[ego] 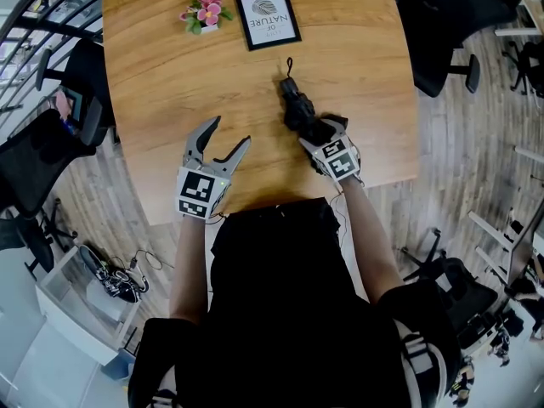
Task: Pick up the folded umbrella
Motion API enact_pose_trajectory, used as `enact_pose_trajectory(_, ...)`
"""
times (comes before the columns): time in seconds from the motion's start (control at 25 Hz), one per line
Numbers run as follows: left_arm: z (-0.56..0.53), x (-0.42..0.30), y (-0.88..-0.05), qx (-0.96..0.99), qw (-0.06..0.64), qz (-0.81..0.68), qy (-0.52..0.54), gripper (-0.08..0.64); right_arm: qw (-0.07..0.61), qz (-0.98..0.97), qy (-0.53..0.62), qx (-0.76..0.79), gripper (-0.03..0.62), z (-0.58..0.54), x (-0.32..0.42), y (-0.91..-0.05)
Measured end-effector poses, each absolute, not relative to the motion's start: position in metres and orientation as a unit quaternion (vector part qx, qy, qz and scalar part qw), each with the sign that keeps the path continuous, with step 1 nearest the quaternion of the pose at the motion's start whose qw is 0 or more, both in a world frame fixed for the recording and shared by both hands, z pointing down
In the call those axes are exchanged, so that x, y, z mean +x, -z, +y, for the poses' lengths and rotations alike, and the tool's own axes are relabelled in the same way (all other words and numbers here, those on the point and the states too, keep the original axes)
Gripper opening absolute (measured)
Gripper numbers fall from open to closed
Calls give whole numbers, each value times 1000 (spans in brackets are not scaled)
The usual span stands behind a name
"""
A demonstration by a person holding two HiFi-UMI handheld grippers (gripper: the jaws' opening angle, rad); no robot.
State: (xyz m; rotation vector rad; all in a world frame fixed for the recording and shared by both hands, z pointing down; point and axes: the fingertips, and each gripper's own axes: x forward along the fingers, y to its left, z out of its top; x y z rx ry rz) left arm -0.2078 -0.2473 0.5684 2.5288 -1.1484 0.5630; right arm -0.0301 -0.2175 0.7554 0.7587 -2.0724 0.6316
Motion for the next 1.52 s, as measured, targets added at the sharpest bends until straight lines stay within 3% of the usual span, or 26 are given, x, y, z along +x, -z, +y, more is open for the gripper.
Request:
enact_pose_trajectory(0.56, -243, -202, -563, 881, 154, -402, -194, 311, 410, -819, -263, 304, 247, -217, -27, -755)
enact_pose_trajectory(1.52, -230, -181, -520, 873, 128, -432, -187, 311, 374, -838, -226, 327, 235, -221, -9, -715)
